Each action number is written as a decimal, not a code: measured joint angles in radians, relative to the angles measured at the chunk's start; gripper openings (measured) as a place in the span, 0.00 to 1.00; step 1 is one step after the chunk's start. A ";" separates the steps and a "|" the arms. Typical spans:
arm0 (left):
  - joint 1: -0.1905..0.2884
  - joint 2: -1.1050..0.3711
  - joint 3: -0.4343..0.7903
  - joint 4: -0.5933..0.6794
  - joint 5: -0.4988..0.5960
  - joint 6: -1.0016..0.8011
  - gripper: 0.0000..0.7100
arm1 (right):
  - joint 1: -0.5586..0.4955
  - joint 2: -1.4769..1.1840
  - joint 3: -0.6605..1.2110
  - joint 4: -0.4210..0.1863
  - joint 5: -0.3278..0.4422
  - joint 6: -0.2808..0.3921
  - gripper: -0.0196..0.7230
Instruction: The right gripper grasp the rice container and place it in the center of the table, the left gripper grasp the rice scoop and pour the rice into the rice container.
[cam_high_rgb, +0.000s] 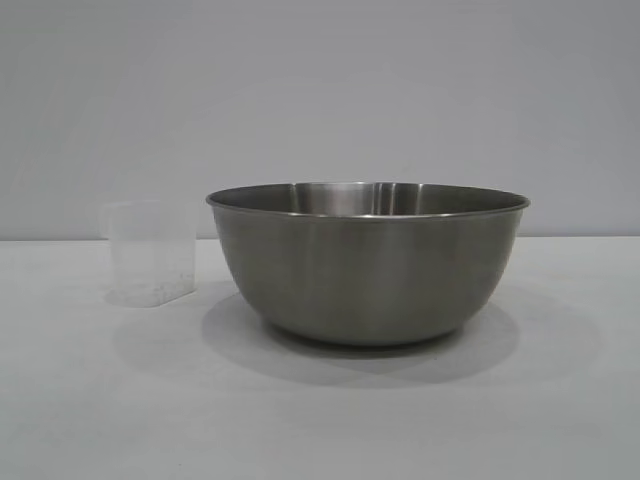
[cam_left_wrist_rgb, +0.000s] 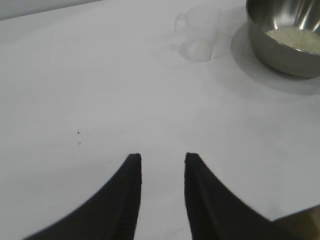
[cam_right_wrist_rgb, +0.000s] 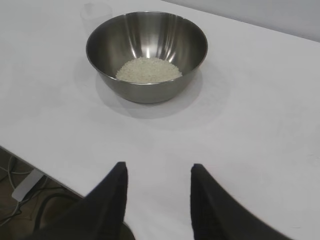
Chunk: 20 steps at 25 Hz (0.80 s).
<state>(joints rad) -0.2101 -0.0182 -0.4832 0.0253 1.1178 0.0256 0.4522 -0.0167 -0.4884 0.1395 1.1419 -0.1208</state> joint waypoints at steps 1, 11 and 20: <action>0.000 0.000 0.000 0.000 0.000 0.000 0.22 | 0.000 0.000 0.000 0.000 0.000 0.000 0.36; 0.000 0.000 0.000 -0.001 0.000 0.000 0.22 | 0.000 0.000 0.000 0.008 0.000 0.000 0.36; 0.007 0.000 0.000 -0.003 0.000 0.000 0.22 | -0.008 0.000 0.000 0.008 0.000 0.000 0.36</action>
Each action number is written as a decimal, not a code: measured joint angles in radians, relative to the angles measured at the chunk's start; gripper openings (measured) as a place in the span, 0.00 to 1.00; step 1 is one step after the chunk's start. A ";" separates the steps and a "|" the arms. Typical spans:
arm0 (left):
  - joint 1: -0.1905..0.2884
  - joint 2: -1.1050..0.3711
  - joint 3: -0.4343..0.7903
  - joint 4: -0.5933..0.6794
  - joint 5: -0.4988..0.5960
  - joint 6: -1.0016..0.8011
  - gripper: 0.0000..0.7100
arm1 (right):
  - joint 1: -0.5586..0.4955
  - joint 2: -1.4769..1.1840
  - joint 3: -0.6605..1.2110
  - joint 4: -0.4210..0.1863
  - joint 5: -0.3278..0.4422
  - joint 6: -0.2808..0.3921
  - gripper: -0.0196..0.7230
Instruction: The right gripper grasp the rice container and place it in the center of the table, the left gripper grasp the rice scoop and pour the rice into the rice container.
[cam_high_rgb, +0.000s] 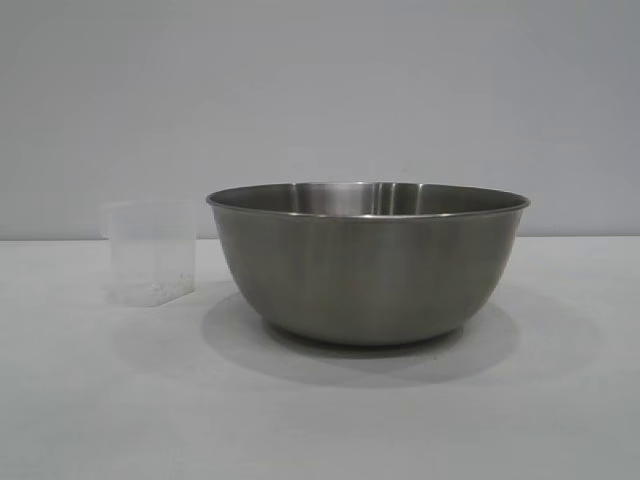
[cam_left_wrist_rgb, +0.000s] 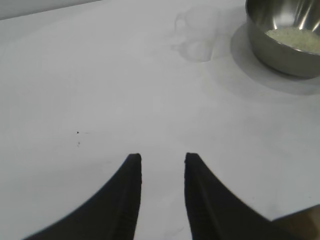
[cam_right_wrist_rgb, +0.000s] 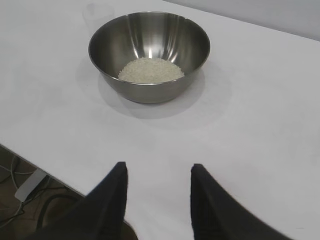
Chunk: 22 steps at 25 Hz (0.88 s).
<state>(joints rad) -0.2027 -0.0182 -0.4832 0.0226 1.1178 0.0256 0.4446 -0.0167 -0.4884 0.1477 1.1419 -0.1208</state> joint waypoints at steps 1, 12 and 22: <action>0.015 0.000 0.000 0.000 0.000 0.000 0.22 | -0.019 0.000 0.000 0.000 0.000 0.000 0.36; 0.282 0.000 0.000 -0.004 0.000 0.000 0.22 | -0.410 0.000 0.000 0.002 0.000 0.000 0.36; 0.282 0.000 0.000 -0.004 0.000 0.000 0.22 | -0.409 0.000 0.000 0.002 0.000 0.000 0.36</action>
